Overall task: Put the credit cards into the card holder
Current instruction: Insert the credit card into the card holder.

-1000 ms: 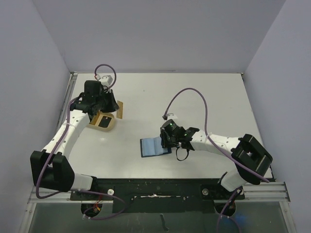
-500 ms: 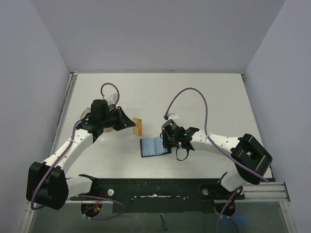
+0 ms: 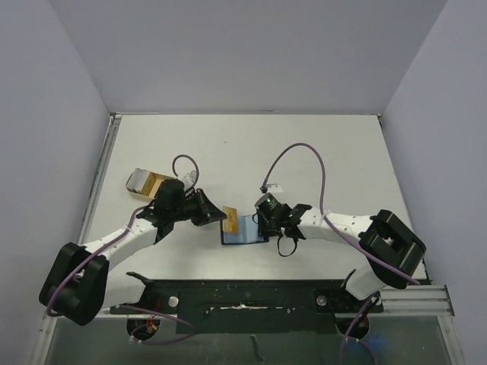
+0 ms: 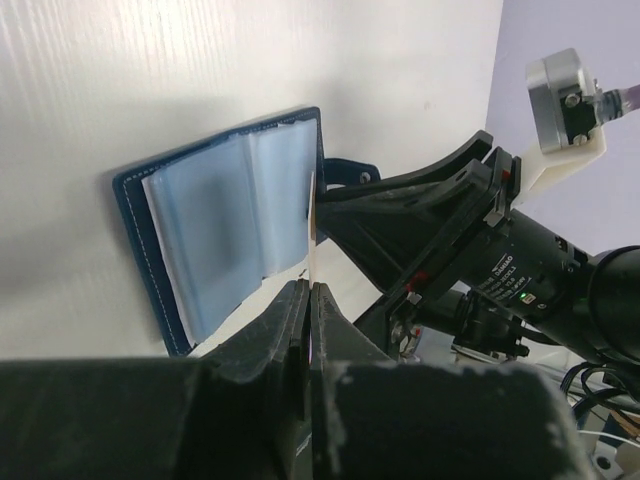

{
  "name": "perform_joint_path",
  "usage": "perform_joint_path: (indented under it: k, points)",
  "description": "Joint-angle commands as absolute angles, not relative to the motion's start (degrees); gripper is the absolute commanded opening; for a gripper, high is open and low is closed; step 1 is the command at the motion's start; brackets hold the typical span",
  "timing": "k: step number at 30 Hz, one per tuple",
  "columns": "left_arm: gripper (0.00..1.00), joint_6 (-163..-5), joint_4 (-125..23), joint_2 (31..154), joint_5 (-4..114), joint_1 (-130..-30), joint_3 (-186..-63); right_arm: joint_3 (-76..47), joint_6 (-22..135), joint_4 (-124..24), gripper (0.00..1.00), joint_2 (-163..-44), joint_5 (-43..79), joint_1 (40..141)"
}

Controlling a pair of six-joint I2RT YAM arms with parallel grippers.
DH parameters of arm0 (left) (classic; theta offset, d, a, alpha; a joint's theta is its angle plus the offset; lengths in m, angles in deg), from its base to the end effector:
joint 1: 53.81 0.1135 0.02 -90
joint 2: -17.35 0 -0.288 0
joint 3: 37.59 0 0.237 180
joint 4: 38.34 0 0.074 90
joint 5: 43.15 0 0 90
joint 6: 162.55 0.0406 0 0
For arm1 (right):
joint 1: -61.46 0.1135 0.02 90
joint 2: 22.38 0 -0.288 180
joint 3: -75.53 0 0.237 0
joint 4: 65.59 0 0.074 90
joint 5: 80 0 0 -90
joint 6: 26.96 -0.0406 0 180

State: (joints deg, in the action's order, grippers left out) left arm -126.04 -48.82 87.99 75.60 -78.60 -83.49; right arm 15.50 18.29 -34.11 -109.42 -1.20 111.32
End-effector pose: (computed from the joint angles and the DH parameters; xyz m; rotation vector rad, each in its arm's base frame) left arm 0.2000 -0.1139 0.2228 -0.2856 2.4000 -1.2599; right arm 0.1838 0.2057 0.1964 -0.0441 2.6055 0.3669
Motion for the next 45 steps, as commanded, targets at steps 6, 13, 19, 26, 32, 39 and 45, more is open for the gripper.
perform_joint_path:
  k: [6,13,19,26,32,39,45]
  points:
    - [0.00,-132.48,-31.81,93.80,74.84,-83.63,-79.67,16.81,16.89,-36.44,0.25,-109.74,-2.91,111.86]
    - [0.00,-130.48,-29.42,98.32,74.73,-84.40,-79.47,17.43,16.72,-36.60,0.25,-109.11,-3.02,111.94]
    - [0.00,-130.03,-26.79,100.84,75.15,-84.98,-79.64,17.62,16.72,-37.04,0.25,-109.32,-2.75,111.89]
    - [0.00,-130.36,-25.34,104.47,75.49,-85.35,-79.52,17.62,16.71,-37.31,0.25,-109.34,-2.52,111.92]
    - [0.00,-131.05,-21.35,107.54,76.81,-85.56,-79.56,17.75,16.72,-37.35,0.25,-109.34,-2.40,111.91]
    - [0.00,-131.22,-20.95,109.26,76.31,-85.69,-79.58,17.80,16.72,-37.48,0.25,-109.48,-2.32,111.90]
    - [0.00,-130.48,-22.12,110.10,74.76,-85.64,-79.76,17.69,16.81,-37.32,0.25,-109.39,-2.31,111.91]
